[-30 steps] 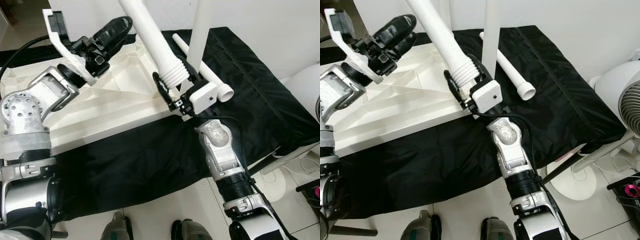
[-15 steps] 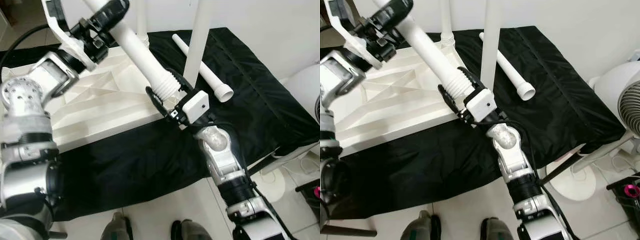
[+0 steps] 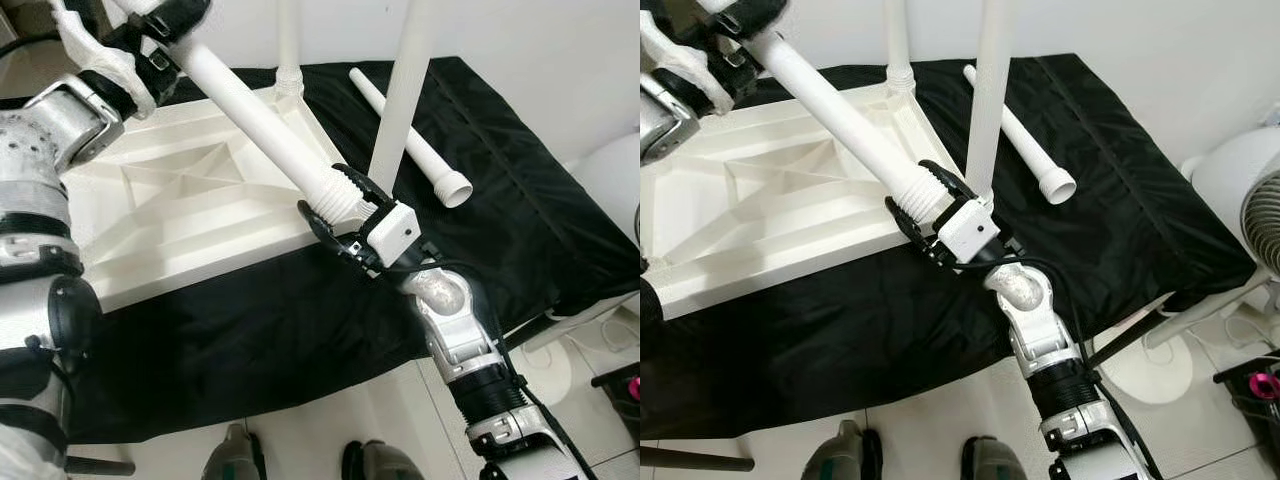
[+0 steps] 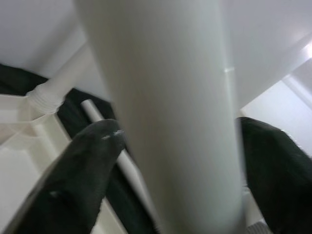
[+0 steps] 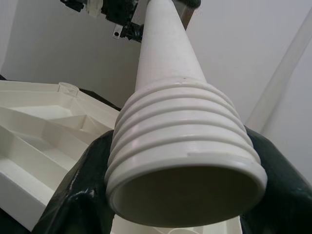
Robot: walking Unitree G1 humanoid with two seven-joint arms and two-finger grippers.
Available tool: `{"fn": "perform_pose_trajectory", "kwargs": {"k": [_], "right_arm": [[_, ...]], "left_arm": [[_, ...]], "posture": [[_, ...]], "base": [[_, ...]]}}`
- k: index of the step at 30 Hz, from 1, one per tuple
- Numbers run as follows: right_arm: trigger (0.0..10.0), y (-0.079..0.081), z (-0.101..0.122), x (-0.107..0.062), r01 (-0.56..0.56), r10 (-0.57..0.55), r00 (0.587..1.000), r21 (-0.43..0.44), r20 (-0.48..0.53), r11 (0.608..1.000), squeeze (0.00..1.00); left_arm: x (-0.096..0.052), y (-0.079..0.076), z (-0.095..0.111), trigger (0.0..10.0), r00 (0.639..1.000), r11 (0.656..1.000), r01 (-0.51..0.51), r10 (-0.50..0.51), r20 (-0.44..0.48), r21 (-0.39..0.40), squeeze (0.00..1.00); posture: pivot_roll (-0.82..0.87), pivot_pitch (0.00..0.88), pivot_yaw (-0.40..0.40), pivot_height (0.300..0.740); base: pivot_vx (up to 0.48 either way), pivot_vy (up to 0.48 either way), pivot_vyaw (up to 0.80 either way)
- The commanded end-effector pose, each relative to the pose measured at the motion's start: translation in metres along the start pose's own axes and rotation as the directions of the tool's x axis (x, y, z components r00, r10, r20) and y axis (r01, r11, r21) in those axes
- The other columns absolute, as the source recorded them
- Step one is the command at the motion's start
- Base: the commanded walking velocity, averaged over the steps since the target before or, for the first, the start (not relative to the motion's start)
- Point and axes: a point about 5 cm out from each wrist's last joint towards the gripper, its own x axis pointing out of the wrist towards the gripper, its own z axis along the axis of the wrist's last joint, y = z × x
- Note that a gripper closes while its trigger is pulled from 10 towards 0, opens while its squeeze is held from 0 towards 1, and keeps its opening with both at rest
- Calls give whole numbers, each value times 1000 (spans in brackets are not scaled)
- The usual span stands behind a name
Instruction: Building children table
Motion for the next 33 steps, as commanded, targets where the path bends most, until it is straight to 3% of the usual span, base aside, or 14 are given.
{"fn": "perform_pose_trajectory", "kwargs": {"k": [1,12,13,18,21,22,23,24,26,27,30,33], "right_arm": [[10000,0,3,1,-10,10,1000,-15,27,1000,0],[10000,-2,1,0,15,-15,1000,8,17,1000,35],[10000,-2,-1,-1,30,-30,1000,49,5,998,1000],[10000,-5,-6,-4,92,-90,996,143,-22,985,1000],[10000,-6,-8,-5,130,-125,992,198,-36,972,1000],[10000,-7,-10,-6,147,-139,989,200,-56,969,1000],[10000,-7,-10,-6,147,-139,989,200,-56,969,1000],[10000,-8,-12,-6,166,-154,985,189,-80,968,1000],[10000,-10,-14,-6,192,-175,979,176,-104,966,1000],[10000,-12,-17,-5,229,-207,969,174,-139,958,0],[10000,-13,-19,-4,252,-221,961,197,-165,947,0],[10000,-13,-22,4,292,-230,945,282,-231,914,0]], "left_arm": [[2,-11,-1,0,972,972,234,-233,-33,27,0],[6,-7,4,0,982,982,191,-191,10,6,0],[6,-5,8,0,985,985,169,-170,26,31,0],[5,-1,13,0,994,992,103,-105,33,69,0],[3,-4,17,0,992,988,118,-122,30,100,0],[3,-7,22,9137,992,985,117,-122,36,127,0],[3,-7,22,9137,992,985,117,-122,36,127,0],[2,-10,26,10000,992,982,110,-118,44,156,0],[3,-14,30,10000,992,978,103,-115,55,182,0],[3,-19,34,10000,991,971,99,-116,66,215,0],[3,-23,37,10000,990,965,96,-118,77,243,0],[3,-37,43,10000,986,940,87,-129,105,330,0]], "posture": [[-44,87,27,740],[-44,94,20,740],[-45,95,19,740],[-45,96,14,740],[-45,97,12,740],[-46,96,11,740],[-46,96,11,740],[-44,97,9,740],[-44,97,8,740],[-44,97,5,740],[-44,97,4,740],[-42,96,-2,740]], "base": [[0,0,0],[0,0,0],[0,0,0],[0,0,0],[0,0,0],[0,0,0],[0,0,0],[0,0,0],[0,0,0],[0,0,0],[0,0,0],[0,0,0]]}}
